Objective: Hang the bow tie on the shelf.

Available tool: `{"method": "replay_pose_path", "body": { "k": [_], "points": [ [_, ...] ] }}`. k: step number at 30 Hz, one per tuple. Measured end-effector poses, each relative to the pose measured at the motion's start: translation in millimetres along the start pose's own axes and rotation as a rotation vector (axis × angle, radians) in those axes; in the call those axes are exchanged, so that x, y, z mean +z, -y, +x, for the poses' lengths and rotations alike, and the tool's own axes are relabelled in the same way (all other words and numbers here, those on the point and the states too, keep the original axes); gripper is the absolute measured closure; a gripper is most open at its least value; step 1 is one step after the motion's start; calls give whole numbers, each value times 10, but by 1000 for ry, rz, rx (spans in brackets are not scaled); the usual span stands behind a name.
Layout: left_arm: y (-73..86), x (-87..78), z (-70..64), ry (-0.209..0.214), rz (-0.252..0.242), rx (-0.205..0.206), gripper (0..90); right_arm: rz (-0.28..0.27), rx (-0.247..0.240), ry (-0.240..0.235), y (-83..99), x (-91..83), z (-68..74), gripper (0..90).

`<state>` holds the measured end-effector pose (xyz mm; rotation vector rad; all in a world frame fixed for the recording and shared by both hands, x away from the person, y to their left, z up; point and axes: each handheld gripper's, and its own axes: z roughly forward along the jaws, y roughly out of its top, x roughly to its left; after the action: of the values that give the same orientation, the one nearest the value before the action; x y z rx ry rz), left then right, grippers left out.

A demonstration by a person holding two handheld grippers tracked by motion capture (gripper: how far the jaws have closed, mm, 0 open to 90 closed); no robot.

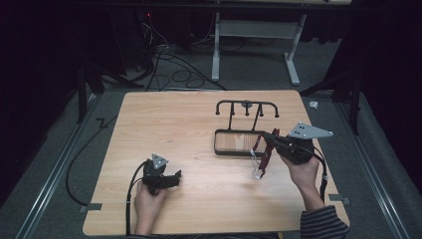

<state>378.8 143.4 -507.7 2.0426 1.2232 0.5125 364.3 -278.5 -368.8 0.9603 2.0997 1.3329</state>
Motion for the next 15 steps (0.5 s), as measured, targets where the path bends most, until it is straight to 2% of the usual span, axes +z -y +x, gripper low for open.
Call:
{"method": "replay_pose_path", "body": {
  "k": [6,11,15],
  "points": [
    [1,1,-1,-1,-2,-1,174,4,1,-8,-42,76,21,900],
    [0,0,0,0,0,0,174,15,-38,13,-112,103,77,900],
    [0,0,0,0,0,0,174,6,-40,15,-151,125,83,900]
  ]
}}
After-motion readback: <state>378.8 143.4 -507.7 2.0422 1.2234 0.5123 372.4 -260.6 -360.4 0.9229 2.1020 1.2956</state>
